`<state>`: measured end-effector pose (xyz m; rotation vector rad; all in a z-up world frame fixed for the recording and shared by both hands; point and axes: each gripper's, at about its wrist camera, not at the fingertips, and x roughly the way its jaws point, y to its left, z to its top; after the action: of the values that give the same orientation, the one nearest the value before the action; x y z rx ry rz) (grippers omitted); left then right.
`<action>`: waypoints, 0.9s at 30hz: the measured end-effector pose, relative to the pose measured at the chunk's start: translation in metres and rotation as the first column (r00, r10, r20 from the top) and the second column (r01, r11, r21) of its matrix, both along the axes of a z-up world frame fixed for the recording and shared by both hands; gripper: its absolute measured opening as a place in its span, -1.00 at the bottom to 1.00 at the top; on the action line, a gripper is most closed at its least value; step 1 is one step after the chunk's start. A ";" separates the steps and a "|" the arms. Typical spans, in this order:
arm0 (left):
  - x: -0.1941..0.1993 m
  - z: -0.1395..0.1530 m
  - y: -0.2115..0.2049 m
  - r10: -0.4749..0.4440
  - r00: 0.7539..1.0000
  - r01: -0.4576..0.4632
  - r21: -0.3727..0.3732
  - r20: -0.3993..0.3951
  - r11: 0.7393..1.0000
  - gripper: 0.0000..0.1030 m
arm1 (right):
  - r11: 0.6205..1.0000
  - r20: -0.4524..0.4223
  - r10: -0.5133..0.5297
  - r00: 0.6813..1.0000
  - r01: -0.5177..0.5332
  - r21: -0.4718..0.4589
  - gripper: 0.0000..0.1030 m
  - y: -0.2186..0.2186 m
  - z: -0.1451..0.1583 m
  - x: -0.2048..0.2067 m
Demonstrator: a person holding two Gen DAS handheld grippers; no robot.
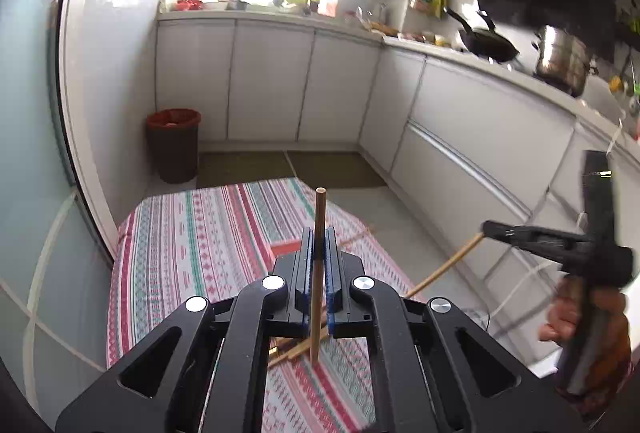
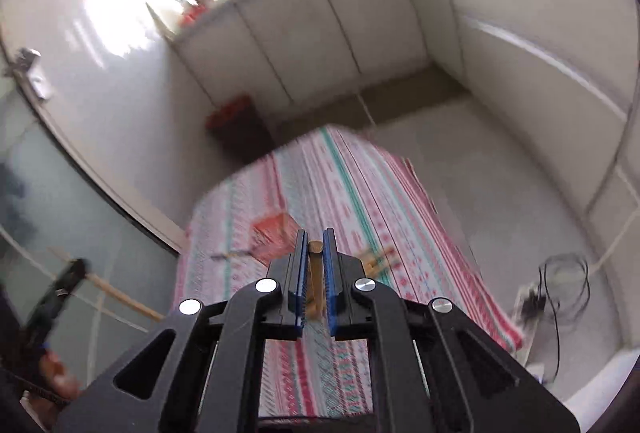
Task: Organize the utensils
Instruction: 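Drop the left tool's stick into the pink cup, then open the right tool over it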
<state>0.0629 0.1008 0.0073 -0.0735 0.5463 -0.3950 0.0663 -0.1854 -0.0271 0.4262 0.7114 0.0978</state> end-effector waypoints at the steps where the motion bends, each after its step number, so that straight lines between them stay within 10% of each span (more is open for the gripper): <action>1: 0.005 0.005 -0.001 0.008 1.000 -0.008 -0.008 0.008 1.000 -0.91 | 1.000 0.029 0.007 1.000 -0.007 0.017 -0.85 -0.001 0.015 -0.003; 12: 0.072 0.027 -0.010 0.154 0.987 -0.150 -0.079 0.052 0.986 -0.91 | 0.993 0.278 -0.045 0.959 0.012 0.118 -0.85 -0.003 0.110 0.033; 23: 0.145 -0.027 -0.019 0.186 0.982 -0.187 -0.093 -0.027 0.978 -0.87 | 0.997 0.239 -0.055 0.969 0.041 0.064 -0.85 0.024 0.073 0.106; 27: 0.144 -0.028 -0.014 0.166 0.986 -0.167 -0.112 -0.020 0.980 -0.46 | 0.999 0.221 -0.032 0.975 0.029 0.019 -0.85 0.035 0.060 0.122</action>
<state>0.2068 0.0866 -0.0206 -0.2297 0.5234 -0.2623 0.1883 -0.1504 0.0328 0.4334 0.4844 0.1199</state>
